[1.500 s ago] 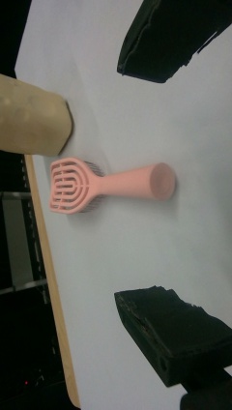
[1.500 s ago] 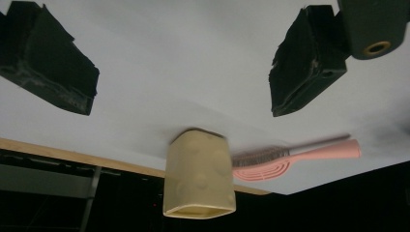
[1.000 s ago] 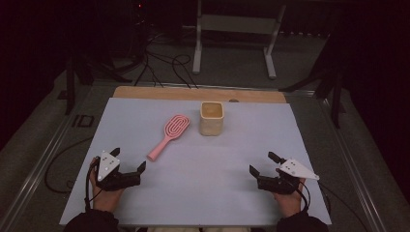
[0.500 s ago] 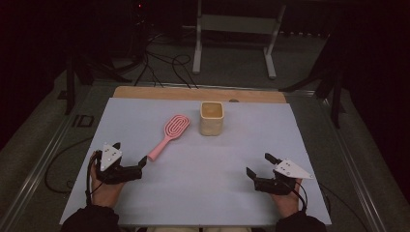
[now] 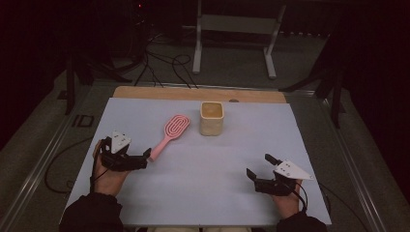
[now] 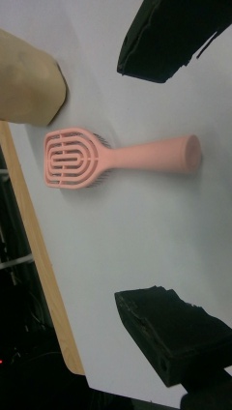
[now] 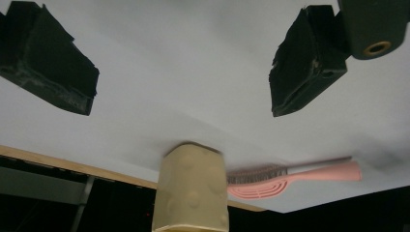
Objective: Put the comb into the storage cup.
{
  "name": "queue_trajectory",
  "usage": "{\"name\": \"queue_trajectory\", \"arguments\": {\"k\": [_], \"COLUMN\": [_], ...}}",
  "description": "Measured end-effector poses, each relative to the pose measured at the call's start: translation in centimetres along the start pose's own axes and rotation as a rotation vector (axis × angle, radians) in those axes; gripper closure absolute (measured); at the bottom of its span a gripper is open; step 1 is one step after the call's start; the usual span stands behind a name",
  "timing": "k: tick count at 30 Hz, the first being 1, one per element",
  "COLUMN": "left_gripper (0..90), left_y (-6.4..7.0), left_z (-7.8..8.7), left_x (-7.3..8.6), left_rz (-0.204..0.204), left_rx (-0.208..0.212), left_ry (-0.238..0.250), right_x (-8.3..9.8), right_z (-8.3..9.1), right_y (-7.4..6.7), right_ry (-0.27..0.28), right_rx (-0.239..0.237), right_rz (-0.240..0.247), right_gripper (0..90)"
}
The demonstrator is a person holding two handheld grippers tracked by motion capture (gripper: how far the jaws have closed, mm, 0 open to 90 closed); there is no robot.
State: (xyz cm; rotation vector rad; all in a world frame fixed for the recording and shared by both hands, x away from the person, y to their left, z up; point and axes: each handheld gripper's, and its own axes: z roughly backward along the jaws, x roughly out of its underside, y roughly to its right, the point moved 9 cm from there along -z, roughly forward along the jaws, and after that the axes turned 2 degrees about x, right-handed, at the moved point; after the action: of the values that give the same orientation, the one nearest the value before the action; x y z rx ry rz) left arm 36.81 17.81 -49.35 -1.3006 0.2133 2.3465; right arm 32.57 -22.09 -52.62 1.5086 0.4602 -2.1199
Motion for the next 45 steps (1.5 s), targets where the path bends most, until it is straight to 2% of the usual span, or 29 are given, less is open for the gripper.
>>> {"name": "queue_trajectory", "arguments": {"k": [5,11,21,45], "left_gripper": [0.1,0.1,0.0,0.1], "left_y": [0.5,0.9,0.8,0.5], "left_z": [-0.8,-1.6,-3.1,-5.6], "left_x": [-0.7,-1.9,-2.8,-3.8], "left_rz": [-0.042,-0.069,-0.078,-0.089], "left_rx": [0.003,0.0,0.015,0.029], "left_ry": [-0.032,-0.043,-0.077,-0.161], "right_x": [0.1,0.1,0.2,0.3], "right_z": [0.1,0.2,0.6,0.5], "right_y": [0.2,0.4,1.0,0.8], "right_ry": [0.006,0.01,0.015,0.01], "right_rx": [0.014,0.021,0.034,0.03], "right_rz": [-0.02,-0.027,-0.045,-0.04], "right_gripper": [10.1,10.1,10.1,10.1]}}
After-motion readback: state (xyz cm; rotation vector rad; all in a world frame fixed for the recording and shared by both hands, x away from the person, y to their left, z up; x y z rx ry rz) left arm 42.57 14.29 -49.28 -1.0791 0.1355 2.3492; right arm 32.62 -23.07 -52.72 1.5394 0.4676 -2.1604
